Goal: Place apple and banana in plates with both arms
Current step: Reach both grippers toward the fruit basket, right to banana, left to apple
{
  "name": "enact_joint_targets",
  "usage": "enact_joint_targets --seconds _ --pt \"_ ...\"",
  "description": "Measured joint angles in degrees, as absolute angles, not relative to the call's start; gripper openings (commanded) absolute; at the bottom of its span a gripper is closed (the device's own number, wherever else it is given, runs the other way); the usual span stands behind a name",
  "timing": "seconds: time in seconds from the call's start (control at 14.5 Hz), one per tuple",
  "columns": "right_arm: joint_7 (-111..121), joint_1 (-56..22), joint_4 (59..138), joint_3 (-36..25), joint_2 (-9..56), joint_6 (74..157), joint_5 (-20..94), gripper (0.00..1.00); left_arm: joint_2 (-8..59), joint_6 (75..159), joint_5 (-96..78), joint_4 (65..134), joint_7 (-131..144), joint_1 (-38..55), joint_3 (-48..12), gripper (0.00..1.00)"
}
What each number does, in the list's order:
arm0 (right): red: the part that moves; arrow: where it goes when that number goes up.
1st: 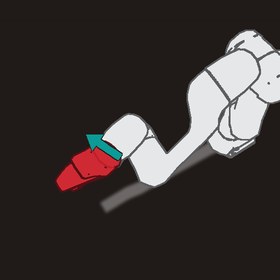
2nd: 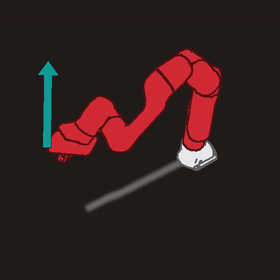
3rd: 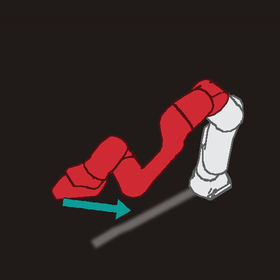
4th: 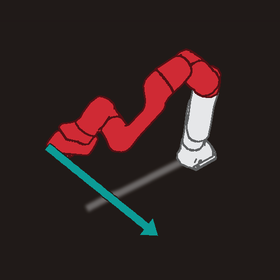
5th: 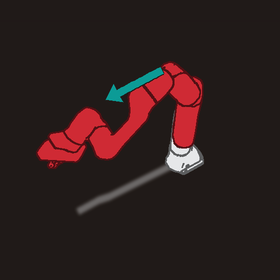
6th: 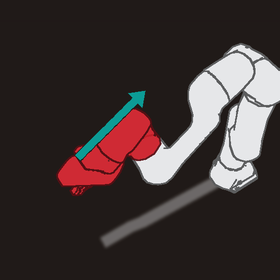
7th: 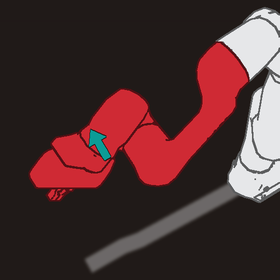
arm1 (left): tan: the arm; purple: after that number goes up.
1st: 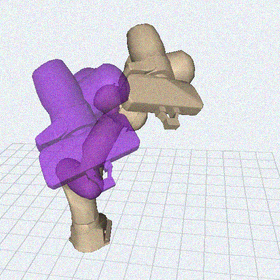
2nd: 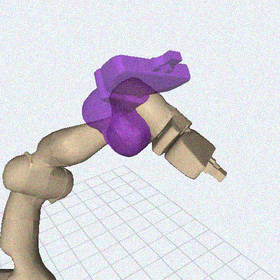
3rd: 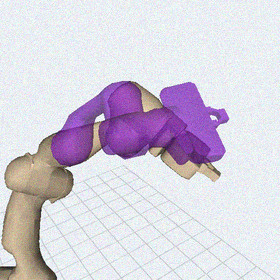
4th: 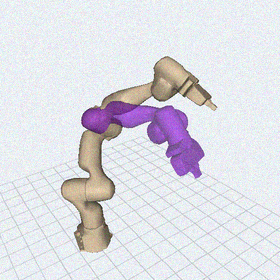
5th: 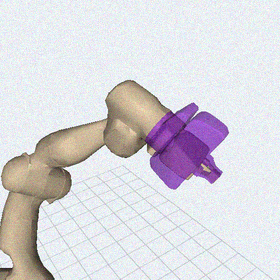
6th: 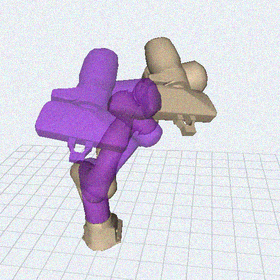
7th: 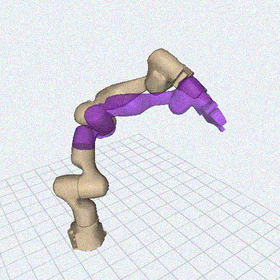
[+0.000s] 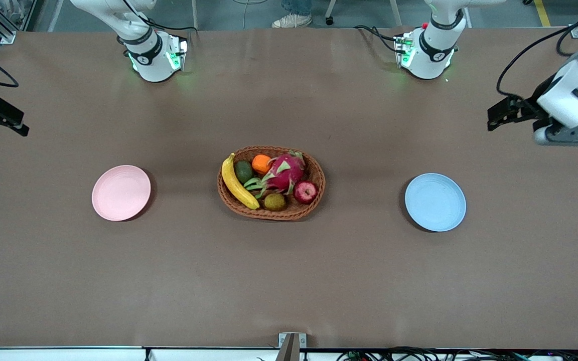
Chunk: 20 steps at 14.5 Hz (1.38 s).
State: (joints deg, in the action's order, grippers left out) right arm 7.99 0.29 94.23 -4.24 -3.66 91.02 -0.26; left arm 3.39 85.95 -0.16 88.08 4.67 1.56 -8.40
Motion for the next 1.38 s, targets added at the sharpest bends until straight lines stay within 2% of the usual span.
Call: enact_joint_targets --seconds 0.41,0.76,1.1,1.38 --pt "8.2 -5.0 95.0 -4.0 2.0 91.9 -0.2 1.00 10.4 93.6 -0.2 88.6 18.1 8.3 -13.4 1.00" --pt "4.9 -8.8 96.0 -4.0 9.2 92.8 3.7 1.00 18.5 102.8 -0.2 89.0 29.5 15.4 -13.6 1.00" --pt "-1.8 -18.5 96.4 -3.7 16.6 94.9 7.1 1.00 25.8 112.4 -0.2 89.1 37.8 18.6 -13.6 1.00" --pt "-3.6 -20.1 96.6 -3.8 22.4 98.2 13.5 1.00 29.5 118.3 -0.6 89.0 47.3 21.0 -13.6 1.00"
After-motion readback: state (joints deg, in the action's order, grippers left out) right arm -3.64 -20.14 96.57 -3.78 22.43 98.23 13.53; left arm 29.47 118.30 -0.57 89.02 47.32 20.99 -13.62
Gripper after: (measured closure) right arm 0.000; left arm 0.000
